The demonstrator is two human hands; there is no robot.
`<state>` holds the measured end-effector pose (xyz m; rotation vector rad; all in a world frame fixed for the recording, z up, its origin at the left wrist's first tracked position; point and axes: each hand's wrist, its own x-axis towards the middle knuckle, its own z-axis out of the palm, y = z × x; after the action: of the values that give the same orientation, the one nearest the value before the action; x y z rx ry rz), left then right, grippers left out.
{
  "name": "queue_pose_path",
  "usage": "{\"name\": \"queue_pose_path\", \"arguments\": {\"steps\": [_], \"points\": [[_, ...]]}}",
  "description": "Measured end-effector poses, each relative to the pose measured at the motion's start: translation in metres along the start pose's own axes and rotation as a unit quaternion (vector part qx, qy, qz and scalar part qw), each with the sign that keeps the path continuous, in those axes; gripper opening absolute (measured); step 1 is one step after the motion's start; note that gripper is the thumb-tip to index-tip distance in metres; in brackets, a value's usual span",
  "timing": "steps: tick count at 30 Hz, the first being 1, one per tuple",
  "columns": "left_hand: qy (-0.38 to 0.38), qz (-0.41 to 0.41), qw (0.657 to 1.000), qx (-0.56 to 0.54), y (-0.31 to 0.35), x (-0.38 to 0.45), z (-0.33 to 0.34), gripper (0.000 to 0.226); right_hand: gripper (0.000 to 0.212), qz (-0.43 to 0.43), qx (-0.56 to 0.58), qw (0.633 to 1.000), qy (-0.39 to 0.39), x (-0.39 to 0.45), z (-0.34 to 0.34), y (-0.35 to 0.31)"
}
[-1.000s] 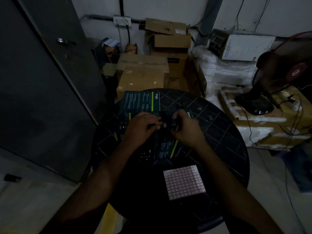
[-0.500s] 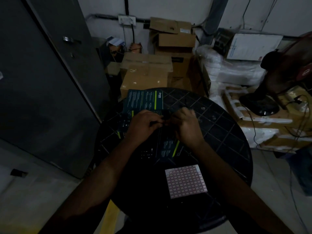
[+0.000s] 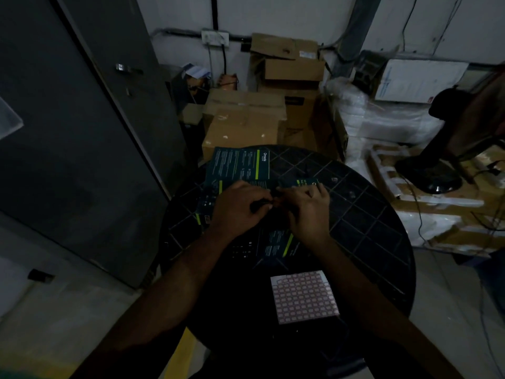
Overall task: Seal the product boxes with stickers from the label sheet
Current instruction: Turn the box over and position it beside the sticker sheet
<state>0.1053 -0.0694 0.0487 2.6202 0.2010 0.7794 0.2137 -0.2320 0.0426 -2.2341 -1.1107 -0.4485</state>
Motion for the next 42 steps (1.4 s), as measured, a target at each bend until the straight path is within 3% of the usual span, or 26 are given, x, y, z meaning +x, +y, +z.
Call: {"name": "queue_pose_path", "arguments": {"steps": [7,12,18,23,29,31,33,38,42], "points": [[0.011,-0.003,1.0,-0.025,0.0,0.009,-0.003,0.015,0.033,0.018,-0.031,0.999,-0.012,0.005,0.001,-0.009],[-0.035,0.016,0.995,-0.096,-0.017,0.004,-0.01,0.022,0.024,0.018,0.002,1.0,-0.017,0.004,-0.006,0.008],[-0.025,0.047,0.993,-0.103,-0.024,-0.009,-0.012,0.018,0.016,-0.006,0.042,0.998,0.037,-0.007,-0.005,0.001],[-0.024,0.04,0.991,-0.128,-0.034,-0.014,-0.023,0.018,0.018,-0.031,0.041,0.999,-0.002,-0.006,-0.022,0.015],[-0.017,0.063,0.997,-0.038,-0.033,-0.018,-0.03,0.006,0.011,-0.044,0.062,0.997,-0.03,-0.002,-0.032,0.025],[-0.001,0.043,0.998,-0.039,-0.04,-0.025,-0.034,0.014,0.015,-0.002,0.08,0.996,-0.034,-0.004,-0.035,0.04],[0.017,-0.022,0.994,-0.107,-0.047,-0.034,-0.036,0.02,0.016,0.037,0.095,0.995,-0.016,-0.006,-0.037,0.049],[0.004,-0.16,0.952,-0.262,-0.053,-0.035,-0.039,0.02,0.011,0.033,0.09,0.995,-0.04,-0.001,-0.049,0.055],[-0.013,-0.18,0.931,-0.318,-0.057,-0.036,-0.043,0.021,0.011,0.089,0.16,0.983,0.006,-0.008,-0.047,0.06]]}}
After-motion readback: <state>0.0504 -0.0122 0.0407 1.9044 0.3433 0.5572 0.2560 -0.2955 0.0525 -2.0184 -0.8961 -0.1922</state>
